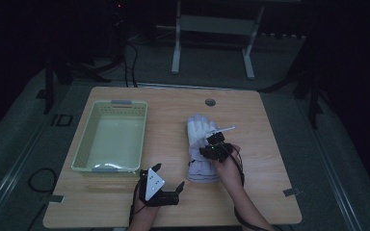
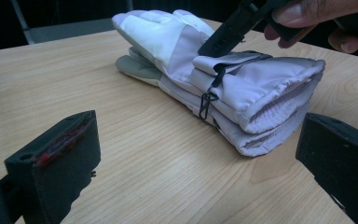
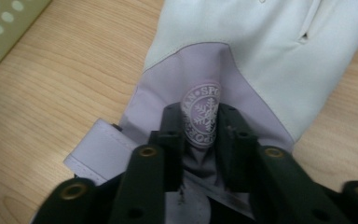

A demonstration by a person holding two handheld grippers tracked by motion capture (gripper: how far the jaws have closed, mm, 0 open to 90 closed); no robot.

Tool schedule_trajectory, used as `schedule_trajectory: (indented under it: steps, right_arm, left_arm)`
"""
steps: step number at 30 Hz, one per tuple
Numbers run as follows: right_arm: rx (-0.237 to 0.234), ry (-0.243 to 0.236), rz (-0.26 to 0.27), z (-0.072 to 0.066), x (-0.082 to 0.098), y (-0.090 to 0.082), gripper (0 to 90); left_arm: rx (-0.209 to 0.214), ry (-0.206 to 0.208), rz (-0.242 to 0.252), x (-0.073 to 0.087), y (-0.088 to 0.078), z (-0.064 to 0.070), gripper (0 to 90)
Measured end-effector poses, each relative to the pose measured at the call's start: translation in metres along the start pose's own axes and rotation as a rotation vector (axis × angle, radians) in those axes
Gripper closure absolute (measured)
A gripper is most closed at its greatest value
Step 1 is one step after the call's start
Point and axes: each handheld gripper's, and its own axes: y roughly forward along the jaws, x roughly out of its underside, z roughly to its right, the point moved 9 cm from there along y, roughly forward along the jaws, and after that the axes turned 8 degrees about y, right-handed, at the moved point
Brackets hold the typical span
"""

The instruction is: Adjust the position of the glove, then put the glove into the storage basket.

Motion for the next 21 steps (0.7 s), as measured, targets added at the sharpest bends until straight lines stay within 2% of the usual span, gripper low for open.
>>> schedule_trajectory:
  steps: [1, 3, 6, 8, 9, 11, 13, 15, 18, 21]
  right_arm:
    - [-0.024, 0.006, 0.006, 0.001, -0.002, -0.003, 62.5]
    - [-0.039, 0.006, 0.017, 0.003, -0.004, -0.007, 54.1]
    - [-0.050, -0.015, 0.040, 0.005, -0.006, -0.013, 39.3]
    - [-0.071, -0.020, 0.043, 0.004, -0.006, -0.016, 29.1]
    - [-0.087, -0.040, 0.035, 0.004, -0.004, -0.018, 25.1]
    - [-0.114, -0.050, 0.043, 0.002, -0.003, -0.021, 21.7]
    - [-0.131, -0.090, 0.066, 0.002, -0.002, -0.026, 16.3]
    - [-0.159, -0.114, 0.111, 0.001, -0.003, -0.032, 17.1]
    - [-0.138, -0.170, 0.160, 0.008, -0.003, -0.040, 16.7]
    - [-0.086, -0.266, 0.209, 0.019, -0.003, -0.051, 15.0]
  left_arm:
    - [0.003, -0.003, 0.002, 0.000, 0.000, 0.000, 0.0]
    - [0.008, -0.008, 0.002, 0.000, 0.000, 0.000, 0.0]
    - [0.016, -0.008, -0.001, 0.000, 0.000, 0.000, 0.0]
    - [0.021, -0.011, 0.000, 0.000, 0.000, 0.000, 0.0]
    - [0.021, -0.012, -0.001, 0.000, 0.000, 0.000, 0.0]
    - [0.023, -0.011, -0.002, 0.000, 0.001, 0.000, 0.0]
    - [0.022, -0.016, 0.009, -0.001, 0.000, 0.000, 0.0]
    - [0.018, -0.024, 0.015, -0.001, 0.000, -0.001, 0.0]
    - [0.029, -0.036, 0.022, -0.001, 0.000, 0.000, 0.0]
    - [0.058, -0.051, 0.016, -0.001, 0.001, 0.001, 0.0]
